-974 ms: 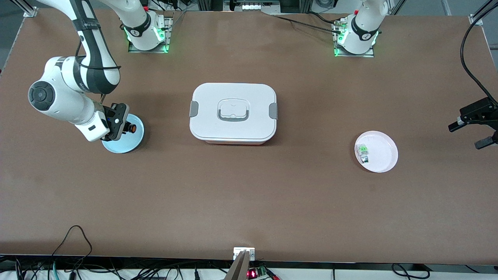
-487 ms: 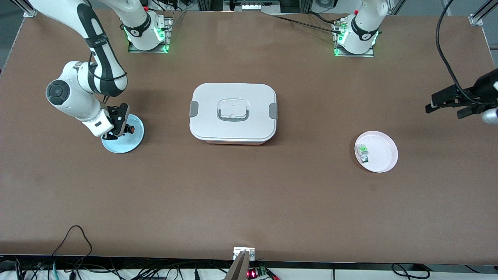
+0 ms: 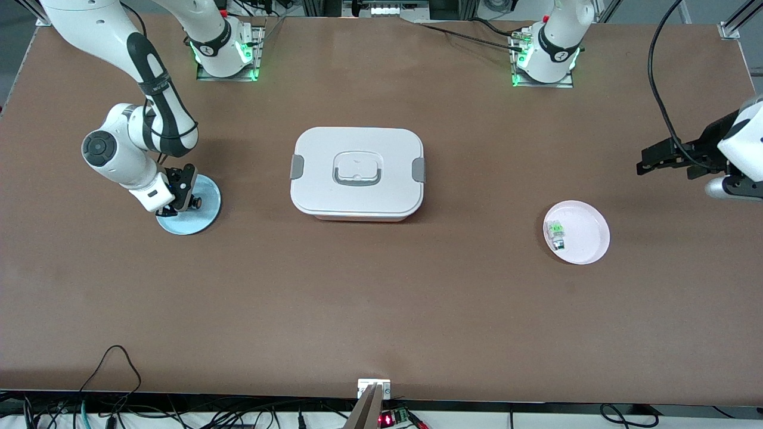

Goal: Transfer orange switch to right arm and place
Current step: 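Lower the switch onto the blue plate and open the right gripper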

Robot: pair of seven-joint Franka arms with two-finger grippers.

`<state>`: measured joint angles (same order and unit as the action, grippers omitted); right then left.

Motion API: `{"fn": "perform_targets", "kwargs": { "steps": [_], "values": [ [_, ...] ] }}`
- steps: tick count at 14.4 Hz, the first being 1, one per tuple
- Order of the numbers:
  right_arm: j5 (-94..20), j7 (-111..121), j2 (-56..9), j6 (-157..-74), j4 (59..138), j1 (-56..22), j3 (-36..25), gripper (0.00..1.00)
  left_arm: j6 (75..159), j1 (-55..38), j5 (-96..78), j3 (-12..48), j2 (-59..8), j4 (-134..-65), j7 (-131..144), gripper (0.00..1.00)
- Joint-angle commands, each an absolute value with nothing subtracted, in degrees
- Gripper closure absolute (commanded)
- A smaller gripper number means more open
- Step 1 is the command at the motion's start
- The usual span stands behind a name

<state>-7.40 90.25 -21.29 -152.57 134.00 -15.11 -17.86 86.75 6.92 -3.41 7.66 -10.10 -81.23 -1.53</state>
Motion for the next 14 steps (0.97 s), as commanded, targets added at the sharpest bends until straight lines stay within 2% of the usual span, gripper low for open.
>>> {"fn": "perform_targets", "kwargs": {
  "steps": [1,5,12,14],
  "values": [
    [-7.5,91.5,-20.0,-152.6,133.9,-14.9,-17.4,0.00,87.6,4.2,-0.5,7.9,-9.7,-81.6,-0.4,0.00],
    [-7.6,82.1,-15.7,-146.4,130.3,-15.5,-16.7,0.00,84.4,4.1,3.4,7.2,-9.6,-81.3,-0.4,0.00],
    [-7.1,52.6,-7.7,-120.4,116.8,-15.7,-16.1,0.00,84.4,4.0,3.2,7.7,-9.6,-81.0,-0.3,0.00],
    [-6.4,40.9,-6.0,-112.1,112.5,-18.1,-16.0,0.00,84.4,5.4,-1.6,6.8,-9.8,-80.9,0.6,0.00]
  ]
}}
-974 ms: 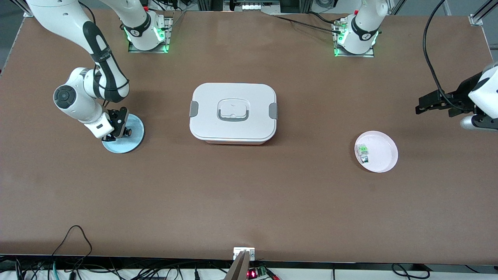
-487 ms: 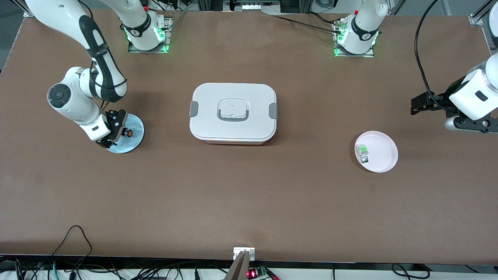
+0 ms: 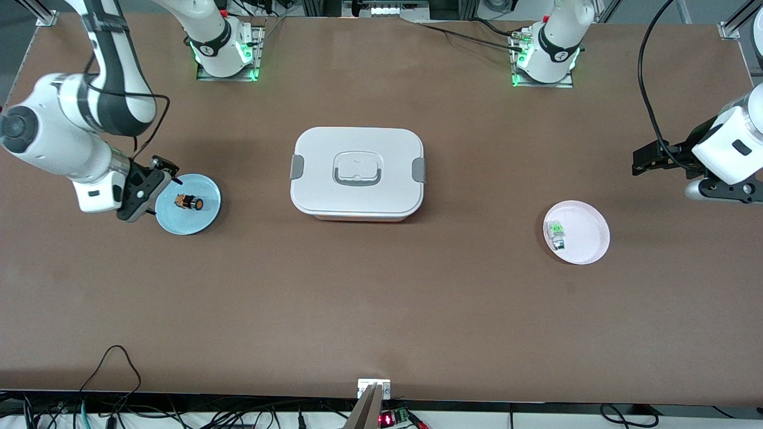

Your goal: Transfer orange switch to right arm and place

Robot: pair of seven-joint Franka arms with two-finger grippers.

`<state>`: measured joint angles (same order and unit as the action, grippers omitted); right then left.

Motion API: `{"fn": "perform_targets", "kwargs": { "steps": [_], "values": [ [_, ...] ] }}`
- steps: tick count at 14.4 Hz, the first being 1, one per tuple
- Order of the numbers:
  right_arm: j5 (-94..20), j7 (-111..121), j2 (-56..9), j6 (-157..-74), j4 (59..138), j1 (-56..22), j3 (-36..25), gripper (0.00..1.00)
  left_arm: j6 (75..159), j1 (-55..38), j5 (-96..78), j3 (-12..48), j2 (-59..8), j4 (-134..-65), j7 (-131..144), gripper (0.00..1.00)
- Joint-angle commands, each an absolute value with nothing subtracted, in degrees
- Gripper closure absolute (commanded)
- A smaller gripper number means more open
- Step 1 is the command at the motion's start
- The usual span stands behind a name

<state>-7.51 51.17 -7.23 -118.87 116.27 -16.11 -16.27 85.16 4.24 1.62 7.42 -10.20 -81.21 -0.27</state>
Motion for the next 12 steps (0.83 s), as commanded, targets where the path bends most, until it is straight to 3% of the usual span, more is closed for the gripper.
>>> {"fn": "perform_targets", "kwargs": {
  "steps": [1,6,10,12],
  "values": [
    [-4.5,33.3,-5.3,-107.5,109.6,-18.2,-15.6,0.00,84.5,6.7,-2.6,6.8,-9.9,-80.9,0.8,0.00],
    [-0.6,8.5,1.1,-91.9,100.6,-5.9,-0.2,0.00,84.5,6.7,-2.4,7.4,-10.0,-81.0,5.0,0.00],
    [-0.5,4.2,7.3,-89.7,100.7,1.9,5.5,0.00,84.5,6.7,-2.5,7.6,-10.0,-80.9,4.6,0.00],
    [-0.8,4.0,8.2,-89.8,100.5,1.9,5.0,0.00,84.6,6.6,-2.5,7.6,-10.0,-80.9,4.5,0.00]
  ]
}}
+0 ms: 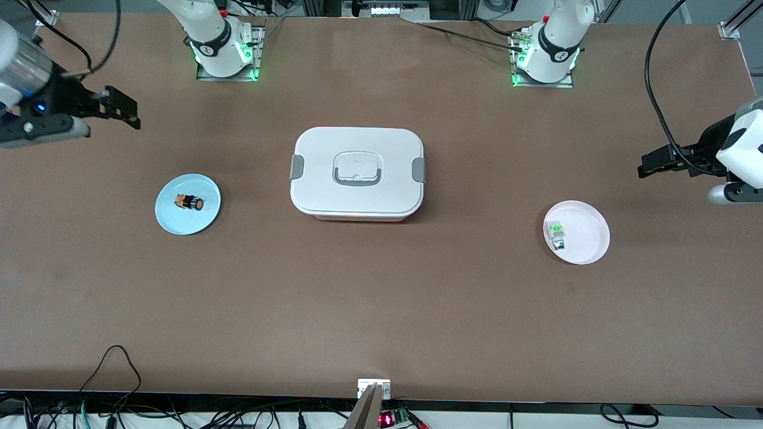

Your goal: Transfer orange switch to right arm and place

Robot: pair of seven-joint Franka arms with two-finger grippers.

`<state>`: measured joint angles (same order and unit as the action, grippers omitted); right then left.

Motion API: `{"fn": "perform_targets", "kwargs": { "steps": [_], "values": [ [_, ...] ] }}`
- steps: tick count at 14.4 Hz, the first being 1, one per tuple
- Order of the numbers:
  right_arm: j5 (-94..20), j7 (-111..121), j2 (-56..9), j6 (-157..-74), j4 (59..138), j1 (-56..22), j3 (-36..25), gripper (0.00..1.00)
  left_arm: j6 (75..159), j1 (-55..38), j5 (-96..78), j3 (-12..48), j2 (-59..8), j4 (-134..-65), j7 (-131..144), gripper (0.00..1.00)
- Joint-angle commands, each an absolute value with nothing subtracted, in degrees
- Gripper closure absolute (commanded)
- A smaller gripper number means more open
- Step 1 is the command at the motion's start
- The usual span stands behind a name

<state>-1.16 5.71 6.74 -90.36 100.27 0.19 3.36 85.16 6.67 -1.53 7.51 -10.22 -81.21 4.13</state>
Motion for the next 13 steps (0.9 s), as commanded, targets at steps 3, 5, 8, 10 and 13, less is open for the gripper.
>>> {"fn": "perform_targets", "kwargs": {
  "steps": [3,5,8,10,13],
  "values": [
    [-0.6,4.3,6.9,-89.6,97.0,1.9,4.8,0.00,84.6,6.8,-2.6,7.6,-10.0,-80.9,4.4,0.00],
    [-0.7,4.3,6.7,-89.6,96.9,1.9,4.8,0.00,84.6,6.9,-2.7,7.6,-10.0,-80.9,4.4,0.00],
    [-1.0,4.1,6.0,-89.8,95.9,1.9,4.9,0.00,84.5,7.1,-3.1,7.5,-10.0,-80.9,4.4,0.00],
    [-0.7,4.3,5.2,-89.6,94.4,1.9,4.9,0.00,84.5,7.2,-3.2,7.5,-10.0,-80.9,4.4,0.00],
    [-0.6,4.3,4.8,-89.2,93.5,1.9,4.9,0.00,84.5,7.2,-3.2,7.4,-10.0,-80.9,4.4,0.00]
  ]
}}
